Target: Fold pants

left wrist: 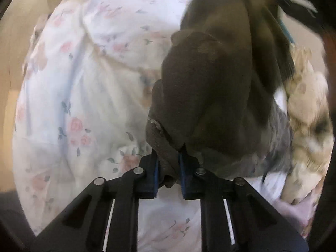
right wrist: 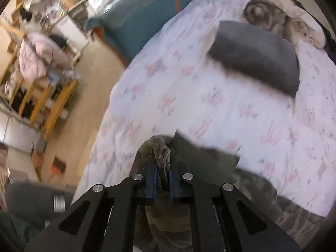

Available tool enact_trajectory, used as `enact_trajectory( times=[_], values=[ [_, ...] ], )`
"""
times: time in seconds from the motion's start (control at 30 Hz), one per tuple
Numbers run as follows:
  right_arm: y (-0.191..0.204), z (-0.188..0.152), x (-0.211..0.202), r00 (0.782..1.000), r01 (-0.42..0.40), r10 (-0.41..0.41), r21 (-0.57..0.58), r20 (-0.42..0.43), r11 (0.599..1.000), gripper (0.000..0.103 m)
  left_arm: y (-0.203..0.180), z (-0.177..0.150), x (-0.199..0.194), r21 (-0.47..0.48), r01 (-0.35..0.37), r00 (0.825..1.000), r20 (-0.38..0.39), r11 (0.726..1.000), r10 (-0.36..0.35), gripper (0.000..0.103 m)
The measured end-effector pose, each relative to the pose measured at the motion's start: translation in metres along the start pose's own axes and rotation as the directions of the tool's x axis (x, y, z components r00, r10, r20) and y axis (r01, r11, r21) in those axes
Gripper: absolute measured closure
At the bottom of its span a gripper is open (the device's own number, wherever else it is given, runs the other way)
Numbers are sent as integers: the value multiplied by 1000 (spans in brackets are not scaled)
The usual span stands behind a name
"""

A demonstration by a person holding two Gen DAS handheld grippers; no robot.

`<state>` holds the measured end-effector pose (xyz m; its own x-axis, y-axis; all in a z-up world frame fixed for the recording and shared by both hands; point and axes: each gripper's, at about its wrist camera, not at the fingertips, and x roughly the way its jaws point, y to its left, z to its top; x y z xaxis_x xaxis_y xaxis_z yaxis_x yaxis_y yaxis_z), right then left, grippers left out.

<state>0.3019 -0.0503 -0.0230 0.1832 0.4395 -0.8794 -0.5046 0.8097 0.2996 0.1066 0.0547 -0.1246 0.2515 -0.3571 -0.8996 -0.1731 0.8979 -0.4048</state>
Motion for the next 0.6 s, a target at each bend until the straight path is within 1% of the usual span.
enact_trajectory(
  times=[0.03,0.07,0.13,0.17,0.2,0.23,0.27,0.3,0.33,0.37,0.43,0.47,0.5,0.53,0.6],
  values=[
    [-7,7,5,1000,10,-10,15,-4,1000,96,-5,3,3,23,-12,1000,6,1000,12,91],
    [-16,14,22,999,34,-33,15,-40,999,96,-8,3,6,33,-22,1000,-3,999,22,91],
    [-26,16,49,993,73,-70,21,-99,997,96,-5,3,11,0,-14,999,-33,1000,14,91],
    [-33,14,63,991,75,-70,44,-112,996,95,-7,2,13,-13,-7,999,-43,1000,7,90],
    [-36,12,69,991,73,-67,53,-112,996,92,-6,1,13,-32,-10,998,-54,999,9,83],
    [-38,8,74,986,112,-105,49,-125,992,89,-5,-1,11,-48,-23,998,-57,999,21,80],
    [-39,5,73,982,139,-134,35,-132,990,75,-4,-3,12,-69,-37,998,-62,997,33,68],
    [-40,2,69,982,146,-142,20,-125,989,63,-3,-6,11,-92,-53,997,-66,994,47,59],
    [-41,-1,61,983,143,-142,4,-113,990,57,-2,-7,9,-103,-59,996,-69,993,52,58],
    [-43,-7,45,986,143,-143,-6,-84,990,54,-5,-9,7,-101,-59,996,-68,993,53,58],
    [-47,-17,15,992,125,-124,22,-33,992,51,-8,-8,-5,-98,-79,997,-31,992,76,58],
    [-52,-26,-5,995,102,-102,53,5,993,44,-13,-7,-12,-93,-86,996,1,992,87,58],
    [-57,-35,-20,995,95,-98,87,35,992,35,-18,-5,-19,-87,-97,994,37,991,101,56],
    [-62,-48,-33,993,97,-105,124,57,988,33,-22,-3,-28,-84,-108,990,79,991,115,55],
    [-71,-75,-46,993,72,-88,188,79,980,31,-29,3,-41,-93,-110,977,170,990,125,46]
  ],
)
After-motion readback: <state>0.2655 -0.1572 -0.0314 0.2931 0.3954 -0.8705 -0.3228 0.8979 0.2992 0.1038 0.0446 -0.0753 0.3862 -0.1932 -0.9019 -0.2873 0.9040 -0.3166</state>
